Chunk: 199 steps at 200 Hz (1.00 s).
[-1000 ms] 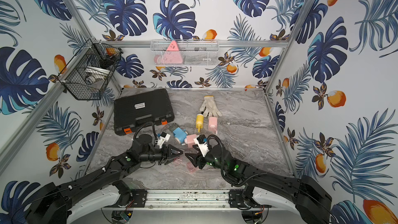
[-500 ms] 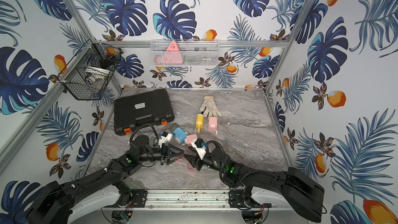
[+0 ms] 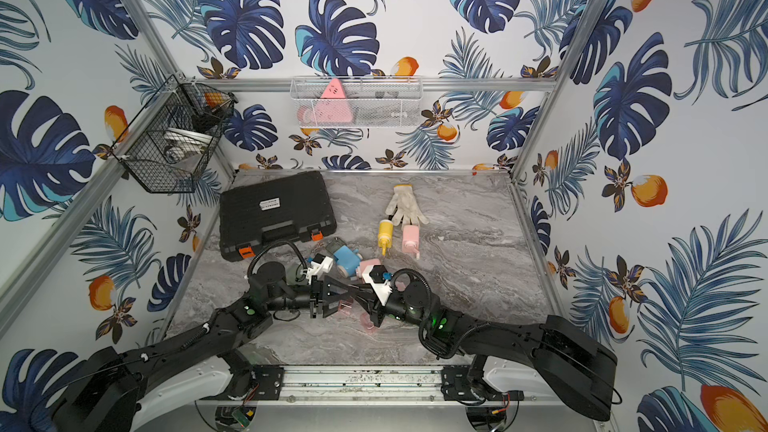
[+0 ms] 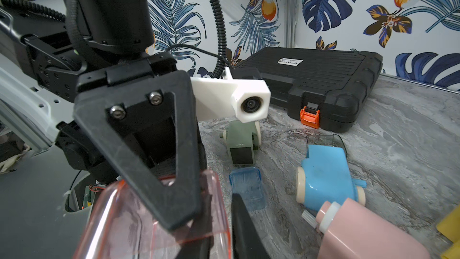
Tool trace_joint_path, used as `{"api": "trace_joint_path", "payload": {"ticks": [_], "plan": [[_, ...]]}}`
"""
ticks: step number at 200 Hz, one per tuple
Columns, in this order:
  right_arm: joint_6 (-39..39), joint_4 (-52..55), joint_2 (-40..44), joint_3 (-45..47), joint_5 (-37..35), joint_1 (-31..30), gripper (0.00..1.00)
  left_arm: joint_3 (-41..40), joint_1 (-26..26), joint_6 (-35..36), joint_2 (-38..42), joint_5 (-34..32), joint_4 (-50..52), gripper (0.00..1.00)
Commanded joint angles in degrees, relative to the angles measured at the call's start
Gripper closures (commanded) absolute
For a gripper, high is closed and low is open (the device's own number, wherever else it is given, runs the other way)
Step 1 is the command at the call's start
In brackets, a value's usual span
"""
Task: Put the tray back into the pencil sharpener
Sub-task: Pick up the container from the center of the board.
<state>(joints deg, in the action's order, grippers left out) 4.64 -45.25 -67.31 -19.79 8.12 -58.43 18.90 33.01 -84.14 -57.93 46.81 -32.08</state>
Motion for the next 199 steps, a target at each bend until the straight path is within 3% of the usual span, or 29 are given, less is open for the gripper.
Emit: {"api": "trace_joint_path", "payload": {"ticks": [1, 15, 55, 80, 101, 116, 148, 163, 199], "plan": [[-1.10, -1.16, -0.01, -1.12, 2.02, -0.18, 0.89, -0.19, -0.06, -3.02, -0.34, 0.70, -5.75, 0.66], [-1.08, -0.80, 0.12, -1.35, 2.34, -0.17, 0.93, -0.04, 0.02, -3.22, -0.27, 0.51, -5.37, 0.61], [-1.15, 0.57, 1.79, -0.98, 1.61, -0.25, 1.00, -0.17, -0.01, -1.38, 0.86, -1.50, -2.02, 0.23], [-0.70, 2.15, 3.82, -0.23, -0.42, -0.28, 1.00, 0.15, -0.22, 1.64, 2.38, -3.83, 3.45, 0.11], [0.71, 5.52, 5.87, 0.84, -3.26, -0.36, 1.00, 1.09, -0.80, 4.92, 4.50, -5.81, 8.62, 0.07], [2.45, 9.78, 7.93, 1.20, -5.16, -0.52, 1.00, 3.66, -1.66, 10.85, 7.24, -9.45, 19.99, 0.07], [11.34, 30.35, 11.94, -3.54, -12.61, -3.03, 1.00, 13.24, -2.08, 27.73, 14.38, -30.67, 50.78, 0.04], [15.43, 39.08, 11.83, -6.54, -15.76, -5.36, 1.00, 14.81, -2.16, 29.29, 16.48, -37.68, 54.21, 0.04], [25.85, 55.73, 6.40, -15.28, -27.15, -15.46, 1.00, 17.43, -2.15, 30.35, 16.18, -45.90, 56.80, 0.05]]}}
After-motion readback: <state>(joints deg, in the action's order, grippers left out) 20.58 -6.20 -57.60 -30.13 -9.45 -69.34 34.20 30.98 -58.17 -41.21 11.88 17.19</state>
